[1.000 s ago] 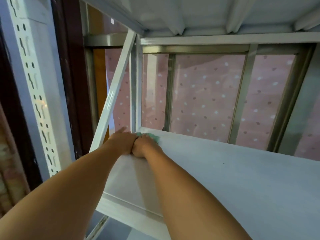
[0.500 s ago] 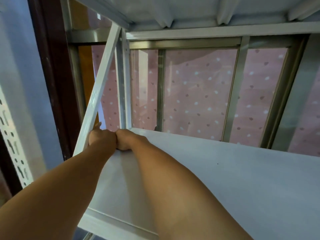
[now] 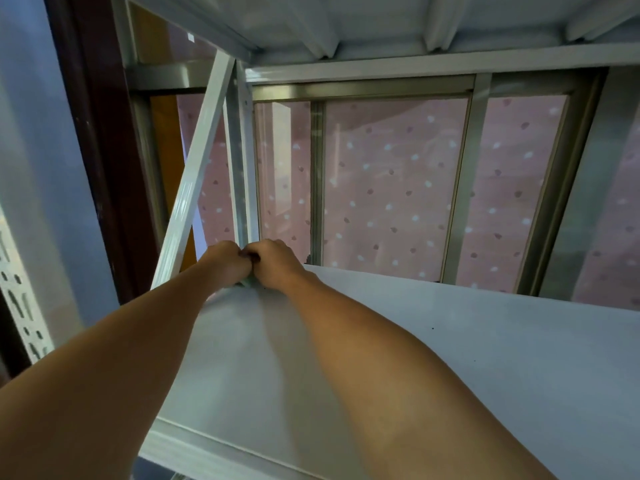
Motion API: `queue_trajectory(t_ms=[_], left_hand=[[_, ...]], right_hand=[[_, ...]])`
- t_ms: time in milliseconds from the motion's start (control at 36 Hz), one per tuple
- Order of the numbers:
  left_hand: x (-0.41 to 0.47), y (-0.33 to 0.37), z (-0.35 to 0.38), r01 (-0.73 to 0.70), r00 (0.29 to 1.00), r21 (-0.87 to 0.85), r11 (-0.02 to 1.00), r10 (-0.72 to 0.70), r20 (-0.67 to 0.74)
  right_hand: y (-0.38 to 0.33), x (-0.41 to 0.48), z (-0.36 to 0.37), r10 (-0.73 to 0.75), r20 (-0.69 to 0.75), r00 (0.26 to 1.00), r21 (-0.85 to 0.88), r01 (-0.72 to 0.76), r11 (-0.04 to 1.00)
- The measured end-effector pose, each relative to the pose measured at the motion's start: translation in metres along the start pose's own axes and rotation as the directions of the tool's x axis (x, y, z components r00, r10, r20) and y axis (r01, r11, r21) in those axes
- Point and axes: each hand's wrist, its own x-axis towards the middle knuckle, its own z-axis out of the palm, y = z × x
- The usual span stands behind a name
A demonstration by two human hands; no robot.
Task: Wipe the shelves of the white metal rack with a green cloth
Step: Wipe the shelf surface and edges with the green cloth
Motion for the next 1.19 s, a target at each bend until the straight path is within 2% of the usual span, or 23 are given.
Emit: queue_trajectory(t_ms=[83, 222, 306, 556, 722, 833, 1028, 1111, 1194], left_hand=[[0.002, 0.003, 0.000, -0.015, 1.000, 0.059, 0.998, 0.014, 0.024], [0.006, 0.010, 0.007, -0.104, 0.988, 0.224, 0.969, 0.126, -0.086], [0.008, 0.014, 0.012, -0.154, 0.972, 0.290, 0.945, 0.197, -0.125], [0.027, 0.015, 0.027, -0.239, 0.956, 0.173, 0.955, 0.263, -0.129], [0.035, 0.022, 0.034, -0.317, 0.936, 0.040, 0.948, 0.319, -0.147], [0.038, 0.026, 0.038, -0.350, 0.931, 0.104, 0.931, 0.358, -0.068], [0.043, 0.031, 0.028, -0.399, 0.913, 0.286, 0.871, 0.405, 0.043], [0.048, 0.029, 0.024, -0.421, 0.902, 0.275, 0.864, 0.431, 0.025], [0.055, 0.025, 0.030, -0.482, 0.870, 0.217, 0.849, 0.493, 0.004]], right_hand=[[0.004, 0.001, 0.000, 0.004, -0.012, 1.000, -0.035, -0.004, 0.999], [0.013, 0.005, -0.007, 0.010, -0.018, 1.000, -0.141, -0.012, 0.990], [0.020, 0.007, -0.010, 0.040, 0.001, 0.999, -0.137, -0.040, 0.990], [0.031, 0.015, -0.012, 0.121, -0.017, 0.993, -0.082, -0.122, 0.989], [0.032, 0.015, -0.021, 0.057, -0.059, 0.997, -0.287, -0.071, 0.955], [0.039, 0.012, -0.023, 0.105, -0.016, 0.994, -0.343, -0.104, 0.933], [0.037, 0.015, -0.022, 0.233, 0.041, 0.972, -0.239, -0.217, 0.947], [0.038, 0.016, -0.022, 0.262, 0.106, 0.959, -0.228, -0.233, 0.946], [0.044, 0.013, -0.027, 0.235, 0.072, 0.969, -0.270, -0.208, 0.940]])
